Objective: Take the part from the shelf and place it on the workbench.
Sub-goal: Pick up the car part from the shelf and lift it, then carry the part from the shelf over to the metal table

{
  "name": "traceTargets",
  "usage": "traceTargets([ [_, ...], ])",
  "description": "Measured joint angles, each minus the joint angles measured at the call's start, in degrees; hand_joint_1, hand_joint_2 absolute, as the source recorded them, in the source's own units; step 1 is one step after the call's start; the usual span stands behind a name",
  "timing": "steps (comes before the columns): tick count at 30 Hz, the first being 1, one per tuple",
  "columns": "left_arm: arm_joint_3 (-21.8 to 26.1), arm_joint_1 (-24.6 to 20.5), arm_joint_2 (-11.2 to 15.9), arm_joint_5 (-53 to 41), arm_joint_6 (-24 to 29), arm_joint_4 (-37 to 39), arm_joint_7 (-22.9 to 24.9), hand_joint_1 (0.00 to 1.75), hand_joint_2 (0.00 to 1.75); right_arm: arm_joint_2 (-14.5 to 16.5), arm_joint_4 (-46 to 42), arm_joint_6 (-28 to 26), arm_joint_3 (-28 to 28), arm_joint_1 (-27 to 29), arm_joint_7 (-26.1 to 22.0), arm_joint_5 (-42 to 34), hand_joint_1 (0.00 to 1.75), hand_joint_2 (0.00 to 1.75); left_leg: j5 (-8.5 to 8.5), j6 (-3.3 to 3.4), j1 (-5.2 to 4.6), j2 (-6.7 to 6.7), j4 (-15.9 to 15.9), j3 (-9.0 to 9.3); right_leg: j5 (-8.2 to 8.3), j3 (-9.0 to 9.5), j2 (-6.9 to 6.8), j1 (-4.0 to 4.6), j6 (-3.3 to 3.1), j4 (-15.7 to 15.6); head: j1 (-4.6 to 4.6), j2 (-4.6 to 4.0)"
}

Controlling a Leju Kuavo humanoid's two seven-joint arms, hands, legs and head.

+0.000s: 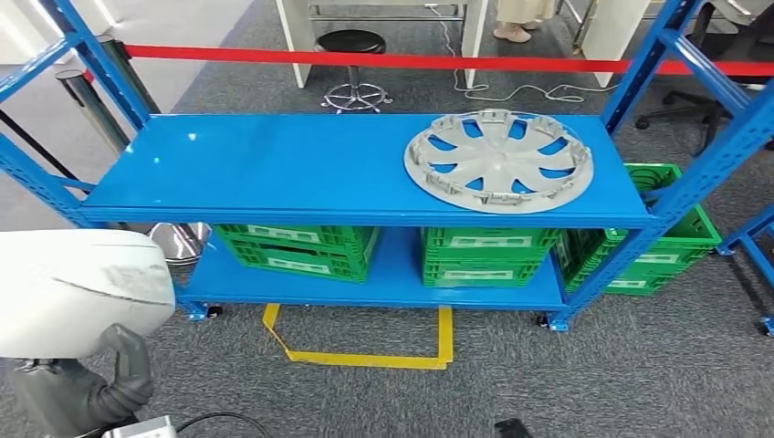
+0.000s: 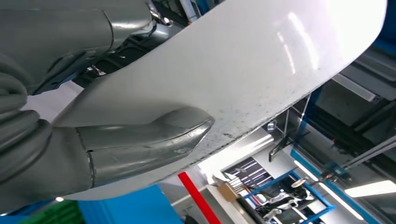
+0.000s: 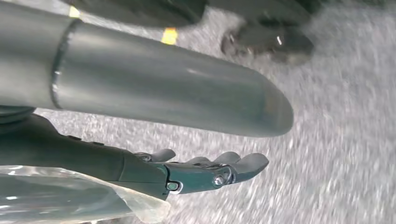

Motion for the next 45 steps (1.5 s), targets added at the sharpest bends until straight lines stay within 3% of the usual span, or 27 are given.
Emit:
traceTargets([
  [2,0.4,0.6,-0.1,0.0,0.0,-0.3,0.2,1.75,1.75,0.1,0.0,-1.1,-0.5,0.0,-0.9,-0.2,0.0,0.0,-6.31,-0.37,0.02,-0.06,7.3,-1.0,1.27,-1.47,-0.44,0.21,-0.42,0.1,-0.07,0.0],
  [3,0.6,0.7,-0.1,0.1,0.0,-0.4,0.3,1.75,1.75,0.1,-0.1,-1.2,-0.9,0.1,-1.5,-0.6,0.0,0.0,-7.94,-0.45,0.02,-0.06,10.8,-1.2,1.91,-2.25,-0.63,0.33,-0.49,0.2,-0.1,0.0],
  [5,0.9,0.8,-0.1,0.3,0.0,-0.4,0.6,1.75,1.75,0.3,-0.1,-1.4,-1.9,0.5,-3.6,-1.5,0.0,0.0,-6.94,-0.24,-0.01,-0.09,13.3,0.32,3.07,-3.99,-0.92,0.6,-0.5,0.8,-0.1,0.0],
  [7,1.3,0.8,-0.1,0.4,0.0,-0.4,0.8,1.75,1.75,0.4,-0.1,-2.8,-2.7,1.0,-6.6,-1.5,0.0,0.0,-4.04,0.51,-0.18,-0.21,7.9,5.07,4.03,-5.76,-0.97,0.77,-0.43,1.6,-0.09,0.0],
  [9,1.8,0.9,0.0,0.6,0.0,-0.7,1.1,1.75,1.75,0.5,-0.1,-6.8,-3.0,1.4,-9.1,-0.3,0.0,0.0,-3.93,1.48,-0.51,-0.41,-0.2,10.33,4.84,-7.14,-0.84,0.9,-0.1,2.3,-0.08,0.0],
  [10,2.1,0.9,0.0,0.7,0.0,-0.9,1.4,1.75,1.75,0.6,0.0,-8.7,-3.1,1.5,-9.6,0.1,0.0,0.0,-4.45,1.84,-0.7,-0.5,-2.8,11.76,5.3,-7.63,-0.79,0.86,0.18,2.4,-0.09,0.0],
  [13,2.6,0.9,0.0,2.3,0.0,-1.6,1.8,1.75,1.75,0.9,0.1,-9.4,-4.0,2.0,-6.9,-0.9,0.0,0.0,-4.33,2.38,-0.76,-0.35,-5.2,11.64,6.15,-8.85,-0.66,0.79,1.23,2.7,-0.07,0.0],
  [15,3.0,0.7,0.1,4.5,0.0,-1.7,1.6,1.75,1.75,0.9,0.3,-7.5,-4.8,2.4,-4.0,-1.4,0.0,0.0,-3.12,3.01,-0.42,-0.15,-6.0,10.37,2.86,-10.26,-0.26,0.75,1.8,5.1,0.15,0.0],
  [17,3.6,0.5,0.2,6.0,0.0,-1.7,1.5,1.75,1.75,0.9,0.3,-6.3,-5.2,2.6,-2.9,-1.3,0.0,0.0,-1.73,3.36,-0.39,-0.06,-6.0,8.64,-2.93,-11.96,0.08,0.52,2.19,11.2,0.34,0.0],
  [18,3.9,0.4,0.3,6.5,0.0,-1.7,1.5,1.75,1.75,0.9,0.3,-5.8,-5.4,2.6,-2.9,-1.4,0.0,0.0,-1.02,3.32,-0.43,0.01,-5.9,7.76,-4.67,-12.45,0.13,0.46,2.37,14.5,0.38,0.0],
  [19,4.1,0.4,0.5,6.8,0.0,-1.7,1.5,1.75,1.75,0.9,0.3,-5.3,-5.6,2.6,-3.3,-1.4,0.0,0.0,-0.29,3.23,-0.46,0.11,-5.8,6.77,-4.96,-12.46,0.13,0.42,2.54,17.0,0.37,0.0],
  [21,4.6,0.5,0.7,7.0,0.0,-1.7,1.7,1.75,1.75,0.9,0.3,-4.0,-6.0,2.5,-4.1,-1.3,0.0,0.0,1.09,2.95,-0.44,0.3,-5.4,4.67,-1.79,-10.2,0.13,0.32,2.75,17.0,0.37,0.0],
  [22,4.9,0.6,0.8,7.0,0.0,-1.7,1.8,1.75,1.75,0.9,0.3,-3.1,-6.1,2.4,-4.3,-0.9,0.0,0.0,1.72,2.73,-0.42,0.35,-5.0,3.66,0.04,-7.65,0.13,0.22,2.79,14.3,0.37,0.0],
  [23,5.1,0.8,0.9,7.1,0.0,-1.7,1.9,1.75,1.75,0.9,0.3,-2.3,-6.1,2.3,-4.0,-0.4,0.0,0.0,2.23,2.47,-0.48,0.34,-4.5,2.74,0.62,-4.3,0.15,0.15,2.79,10.2,0.4,0.0],
  [25,5.3,1.1,1.0,7.3,0.0,-1.7,2.0,1.75,1.75,0.9,0.3,-1.1,-6.1,2.2,-3.3,0.6,0.0,0.0,3.2,1.86,-0.62,0.32,-3.6,1.6,-0.95,0.92,0.26,0.16,2.25,2.4,0.41,0.0],
  [26,5.3,1.2,1.0,7.3,0.0,-1.7,2.0,1.75,1.75,0.9,0.3,-0.9,-6.0,2.1,-3.1,0.8,0.0,0.0,3.71,1.55,-0.65,0.34,-3.5,1.37,-1.87,1.97,0.3,0.3,1.85,0.4,0.39,0.01],
  [28,5.3,1.3,1.1,7.4,0.0,-1.7,2.0,1.75,1.75,1.0,0.3,-0.6,-6.0,2.2,-2.9,1.0,0.0,0.0,4.41,0.92,-0.47,0.29,-3.5,1.07,-1.65,1.25,0.09,0.37,0.77,0.1,0.4,0.01],
  [29,5.3,1.5,1.1,7.2,0.0,-1.7,2.0,1.75,1.75,1.0,0.4,-0.4,-5.9,2.3,-2.8,1.2,0.0,0.0,3.58,0.6,-0.36,0.2,-3.1,0.81,-1.19,0.75,-0.14,0.35,0.24,0.2,0.35,0.01],
  [31,5.6,1.8,1.1,6.2,0.0,-1.7,2.0,1.75,1.75,1.0,0.4,-0.2,-5.8,2.3,-2.7,1.9,0.0,0.0,-1.23,-0.02,-0.21,-0.01,0.6,-0.11,-0.1,-0.45,-0.74,0.24,-0.59,0.2,0.15,0.0],
  [33,6.1,2.0,1.1,5.3,0.0,-1.7,2.0,1.75,1.75,1.1,0.4,0.0,-5.4,2.4,-3.1,3.2,0.0,0.0,-6.61,-0.51,-0.14,-0.05,7.5,-0.99,0.94,-1.66,-1.37,0.3,-0.9,0.2,-0.04,0.0],
  [34,6.4,2.4,1.0,5.3,0.0,-1.8,2.0,1.75,1.75,1.2,0.4,0.0,-5.1,2.4,-3.6,3.8,0.0,0.0,-7.56,-0.64,-0.09,-0.05,10.5,-1.06,1.4,-2.26,-1.8,0.35,-0.93,0.3,-0.05,0.0],
  [36,7.2,3.8,0.9,5.6,0.0,-2.4,1.9,1.75,1.75,1.6,0.4,-0.5,-4.4,2.4,-4.8,5.1,0.0,0.0,-6.13,-0.59,0.0,-0.01,12.2,0.57,2.15,-3.35,-2.7,0.51,-0.84,0.4,-0.07,0.0],
  [38,8.1,5.5,0.6,6.7,0.0,-3.3,1.5,1.75,1.75,2.3,0.4,-1.0,-3.5,2.5,-5.4,6.7,0.0,0.0,-3.8,0.01,-0.19,1.19,5.6,5.91,2.66,-3.65,-3.65,0.69,-0.61,0.4,-0.06,0.0],
  [40,8.5,6.2,0.3,8.0,0.0,-4.0,0.8,1.75,1.75,3.1,0.4,-1.2,-2.6,2.5,-5.7,7.9,0.0,0.0,-3.44,0.91,-0.74,3.31,-2.8,11.17,3.03,-3.6,-4.81,0.91,-0.18,0.6,-0.02,0.0],
  [41,8.6,6.3,0.2,8.5,0.0,-4.2,0.6,1.75,1.75,3.3,0.4,-1.3,-2.2,2.5,-5.9,8.1,0.0,0.0,-3.68,1.27,-1.02,3.9,-5.0,12.29,3.19,-3.73,-5.46,0.99,0.07,0.7,-0.04,0.0],
  [43,8.9,6.7,-0.2,8.7,0.0,-4.3,0.5,1.75,1.75,3.6,0.4,-1.5,-1.6,2.4,-6.3,8.5,0.0,0.0,-3.68,1.91,-1.08,3.09,-6.1,12.13,3.31,-4.01,-6.52,1.07,0.67,0.9,-0.04,0.0],
  [45,9.1,7.0,-0.4,9.2,0.0,-4.4,0.5,1.75,1.75,3.7,0.4,-1.5,-1.2,2.3,-6.5,8.8,0.0,0.0,-3.14,2.71,-0.73,2.03,-6.5,11.59,1.83,-5.04,-4.53,1.0,1.29,2.6,0.08,0.0],
])
